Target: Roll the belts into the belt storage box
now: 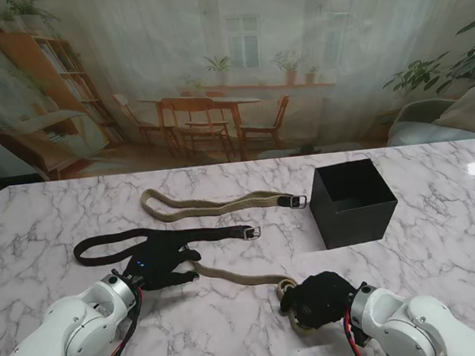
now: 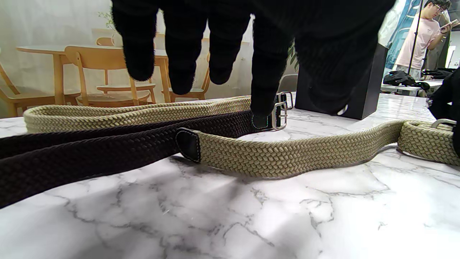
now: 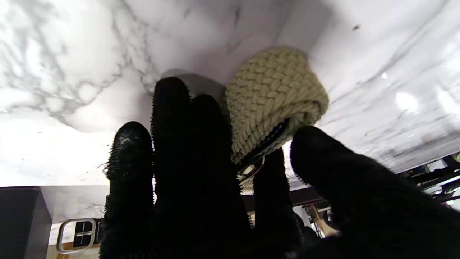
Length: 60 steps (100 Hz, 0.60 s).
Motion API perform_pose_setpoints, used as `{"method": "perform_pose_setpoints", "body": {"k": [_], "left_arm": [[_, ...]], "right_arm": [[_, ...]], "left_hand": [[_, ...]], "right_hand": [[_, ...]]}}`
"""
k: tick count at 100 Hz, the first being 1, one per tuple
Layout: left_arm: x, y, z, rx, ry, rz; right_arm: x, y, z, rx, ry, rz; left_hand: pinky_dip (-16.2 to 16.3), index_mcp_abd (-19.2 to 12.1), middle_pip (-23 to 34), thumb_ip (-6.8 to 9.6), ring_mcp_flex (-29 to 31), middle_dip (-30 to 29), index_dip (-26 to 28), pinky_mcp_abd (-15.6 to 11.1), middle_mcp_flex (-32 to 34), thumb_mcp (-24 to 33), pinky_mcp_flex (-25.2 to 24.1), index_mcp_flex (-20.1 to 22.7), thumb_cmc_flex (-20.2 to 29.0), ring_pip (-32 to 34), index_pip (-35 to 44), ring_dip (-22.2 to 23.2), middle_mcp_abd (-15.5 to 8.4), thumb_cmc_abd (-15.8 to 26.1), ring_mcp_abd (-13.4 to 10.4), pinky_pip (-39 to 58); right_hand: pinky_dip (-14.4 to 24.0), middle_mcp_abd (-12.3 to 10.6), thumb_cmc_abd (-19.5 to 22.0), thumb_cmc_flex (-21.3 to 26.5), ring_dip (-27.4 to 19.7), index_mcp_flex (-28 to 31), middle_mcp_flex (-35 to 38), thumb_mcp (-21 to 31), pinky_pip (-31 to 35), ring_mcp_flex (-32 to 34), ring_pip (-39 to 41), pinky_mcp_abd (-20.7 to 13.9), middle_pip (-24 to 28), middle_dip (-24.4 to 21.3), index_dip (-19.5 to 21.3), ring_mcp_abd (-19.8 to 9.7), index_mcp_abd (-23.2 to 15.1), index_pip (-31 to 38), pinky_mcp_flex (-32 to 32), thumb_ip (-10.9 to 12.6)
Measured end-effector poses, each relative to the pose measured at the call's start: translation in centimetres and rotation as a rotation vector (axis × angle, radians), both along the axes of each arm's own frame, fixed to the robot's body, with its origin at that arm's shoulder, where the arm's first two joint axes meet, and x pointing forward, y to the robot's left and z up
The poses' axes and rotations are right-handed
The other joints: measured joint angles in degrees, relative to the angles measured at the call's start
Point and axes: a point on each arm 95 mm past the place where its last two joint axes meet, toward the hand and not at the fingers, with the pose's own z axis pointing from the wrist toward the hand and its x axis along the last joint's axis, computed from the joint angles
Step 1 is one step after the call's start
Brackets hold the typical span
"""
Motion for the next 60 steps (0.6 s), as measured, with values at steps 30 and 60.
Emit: {"method": "perform_pose_setpoints", "body": {"k": [30, 60], "left_arm": [[0.03, 0.06, 0.03, 0.0, -0.002, 0.001], [0.01, 0.04, 0.0, 0.001, 0.0, 0.001]], "right_arm": [[-0.15, -0.54, 0.62, -0.036, 0.031, 0.023], [0.11, -0.6, 0.06, -0.092, -0.059, 0.036]], "left_hand": [[0.0, 0.0, 0.0, 0.0, 0.0, 0.0, 0.0, 0.0, 0.0, 0.0, 0.0, 0.0, 0.0, 0.0, 0.0, 0.0, 0.0, 0.0, 0.0, -0.6], [-0.3, 0.0, 0.0, 0.0, 0.0, 0.0, 0.0, 0.0, 0.0, 0.0, 0.0, 0.0, 0.0, 0.0, 0.0, 0.0, 0.0, 0.0, 0.0, -0.6]], "right_hand": [[-0.1, -4.4, -14.0, 7.9, -1.5, -9.9, -7.6, 19.4, -3.4, -5.5, -4.1, -5.6, 0.5, -1.4, 4.5, -4.4, 3.4, -4.9, -2.4, 11.2], [-1.4, -10.5, -5.9, 16.3, 5.0, -10.3, -6.0, -0.9, -3.0, -3.3, -0.2, -6.3, 3.9, 10.4, 6.4, -6.6, -3.2, -0.6, -2.1, -5.5]]}}
